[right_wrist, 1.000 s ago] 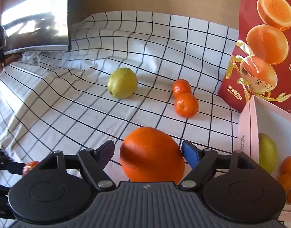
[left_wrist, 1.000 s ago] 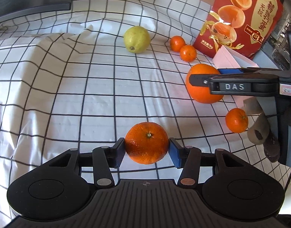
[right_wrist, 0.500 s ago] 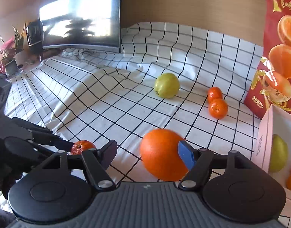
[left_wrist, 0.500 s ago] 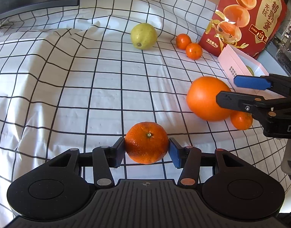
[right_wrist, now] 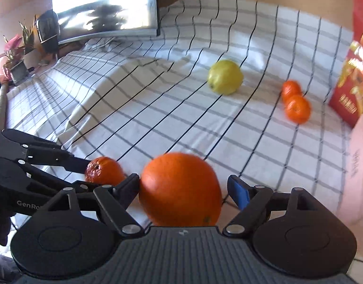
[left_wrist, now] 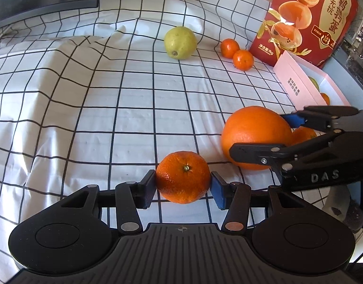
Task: Organize fruits
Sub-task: 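Close the right tool on the large orange while the left tool holds its tangerine, then carry both fruits over the pink box and open the left tool to drop the tangerine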
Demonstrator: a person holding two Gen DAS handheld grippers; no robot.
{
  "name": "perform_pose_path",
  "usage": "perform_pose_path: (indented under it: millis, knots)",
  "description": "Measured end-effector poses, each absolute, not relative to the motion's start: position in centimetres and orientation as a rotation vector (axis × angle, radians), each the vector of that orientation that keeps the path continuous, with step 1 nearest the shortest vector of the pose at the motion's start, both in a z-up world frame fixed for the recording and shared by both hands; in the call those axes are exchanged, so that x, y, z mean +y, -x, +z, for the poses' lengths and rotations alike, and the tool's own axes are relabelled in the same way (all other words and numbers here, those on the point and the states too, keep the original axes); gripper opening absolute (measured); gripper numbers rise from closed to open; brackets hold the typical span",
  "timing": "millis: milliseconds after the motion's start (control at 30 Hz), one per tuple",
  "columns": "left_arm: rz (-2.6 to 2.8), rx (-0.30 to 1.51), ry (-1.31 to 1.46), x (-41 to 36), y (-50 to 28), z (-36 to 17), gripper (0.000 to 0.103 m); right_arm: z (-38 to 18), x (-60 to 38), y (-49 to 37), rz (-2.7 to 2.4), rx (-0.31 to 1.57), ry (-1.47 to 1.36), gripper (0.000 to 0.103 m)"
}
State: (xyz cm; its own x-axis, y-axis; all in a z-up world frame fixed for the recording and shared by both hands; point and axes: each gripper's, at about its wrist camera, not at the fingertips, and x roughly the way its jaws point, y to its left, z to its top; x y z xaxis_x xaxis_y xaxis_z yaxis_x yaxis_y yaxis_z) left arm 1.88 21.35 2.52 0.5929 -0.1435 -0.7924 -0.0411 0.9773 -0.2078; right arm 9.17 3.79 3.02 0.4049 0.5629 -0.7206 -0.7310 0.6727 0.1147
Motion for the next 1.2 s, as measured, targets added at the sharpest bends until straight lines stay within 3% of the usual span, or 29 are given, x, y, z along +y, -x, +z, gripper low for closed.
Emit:
perform_pose_path:
  millis: [233,467,1000,1200]
  knots:
    - [-0.061,0.934,0.196,21.2,-1.7,2.5,0.054,2.7,3.9,-9.3,0.801,0.850,0.192,0.073]
    - [-0.077,0.927,0.213,21.5,-2.2,2.4,0.054,3.8,1.4,-6.7,0.735,0.838,0.158,0.073]
    - [-0.133,0.955,-0.052,19.4,-2.5,2.2,0.055,3.6,-10.5,-1.6,0.367,0.827,0.063,0.073]
    - [-0.154,0.937,0.009,18.5,-3.2,2.3,0.054,2.8,-15.0,-0.6,0.217,0.832,-0.011,0.073]
